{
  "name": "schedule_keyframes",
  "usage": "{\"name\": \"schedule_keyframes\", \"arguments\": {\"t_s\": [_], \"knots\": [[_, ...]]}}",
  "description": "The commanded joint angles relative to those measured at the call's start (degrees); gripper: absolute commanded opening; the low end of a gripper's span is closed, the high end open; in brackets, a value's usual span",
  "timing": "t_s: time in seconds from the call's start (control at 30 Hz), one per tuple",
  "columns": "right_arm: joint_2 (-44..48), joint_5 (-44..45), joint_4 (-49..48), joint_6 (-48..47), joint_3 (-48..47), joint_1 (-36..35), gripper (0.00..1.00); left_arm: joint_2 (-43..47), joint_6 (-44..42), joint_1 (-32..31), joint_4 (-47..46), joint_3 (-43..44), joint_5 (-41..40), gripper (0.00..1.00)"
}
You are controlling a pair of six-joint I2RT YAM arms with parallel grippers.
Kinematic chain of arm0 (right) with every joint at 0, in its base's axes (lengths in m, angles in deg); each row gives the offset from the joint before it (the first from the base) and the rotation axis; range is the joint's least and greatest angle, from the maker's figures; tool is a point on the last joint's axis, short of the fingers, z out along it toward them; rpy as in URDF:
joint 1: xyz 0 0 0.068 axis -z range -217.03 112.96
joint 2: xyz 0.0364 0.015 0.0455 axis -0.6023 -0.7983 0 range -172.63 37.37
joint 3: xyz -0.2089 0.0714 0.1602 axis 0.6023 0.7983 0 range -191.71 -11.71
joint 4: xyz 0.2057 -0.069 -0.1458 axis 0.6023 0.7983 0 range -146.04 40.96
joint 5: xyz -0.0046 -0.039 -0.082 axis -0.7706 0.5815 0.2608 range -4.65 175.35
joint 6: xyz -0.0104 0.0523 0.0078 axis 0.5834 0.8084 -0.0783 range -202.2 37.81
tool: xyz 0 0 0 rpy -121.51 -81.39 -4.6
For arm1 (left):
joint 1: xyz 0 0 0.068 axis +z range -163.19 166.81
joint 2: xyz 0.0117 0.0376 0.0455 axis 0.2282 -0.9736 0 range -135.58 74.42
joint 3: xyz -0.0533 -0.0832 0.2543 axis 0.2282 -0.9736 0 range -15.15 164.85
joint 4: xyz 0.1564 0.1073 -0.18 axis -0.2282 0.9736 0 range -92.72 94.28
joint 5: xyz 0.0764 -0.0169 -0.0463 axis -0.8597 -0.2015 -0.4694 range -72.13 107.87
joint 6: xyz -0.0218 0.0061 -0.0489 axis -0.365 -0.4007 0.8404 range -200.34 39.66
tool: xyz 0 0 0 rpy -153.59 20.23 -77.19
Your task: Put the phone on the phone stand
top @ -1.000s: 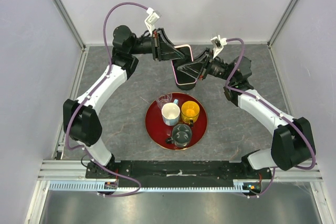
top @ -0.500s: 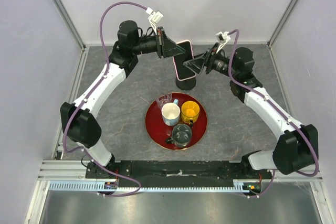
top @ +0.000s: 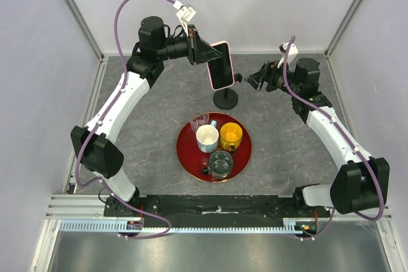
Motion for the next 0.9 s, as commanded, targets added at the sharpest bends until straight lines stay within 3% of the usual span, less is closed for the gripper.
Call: {"name": "schedule_keyframes", "arguments": {"t_s": [0.0, 0.13, 0.27, 0.33, 0.47, 0.63, 0.87], "knots": [[-1.7, 4.2, 7.0, -8.0, -3.7, 0.0, 0.76, -1.4, -1.3, 0.6, -6.5, 3.9, 4.7, 0.02], [-3.1, 3.7, 6.9, -8.1, -3.8, 0.0, 0.73, -2.4, -1.9, 0.6, -8.5, 4.5, 8.3, 0.02], [-6.1, -0.7, 5.4, -12.7, -2.8, -0.4, 0.59, -4.1, -3.0, 0.6, -14.4, 4.7, 18.5, 0.02], [-7.0, 1.5, 5.1, -16.3, -2.0, -1.4, 0.54, -4.0, -2.3, 0.3, -21.7, 3.1, 23.6, 0.02], [-6.4, 6.1, -8.9, -16.5, 4.3, -3.0, 0.46, -5.3, -5.3, -0.2, -23.6, 2.6, 24.3, 0.02], [-6.3, 8.0, -21.7, -16.5, 10.6, -5.2, 0.51, -5.8, -9.9, -0.4, -23.4, 1.6, 22.2, 0.02], [-9.8, 13.9, -29.2, -16.3, 12.3, -6.5, 0.56, -7.6, -9.0, -0.4, -21.0, 4.1, 21.5, 0.02]]}}
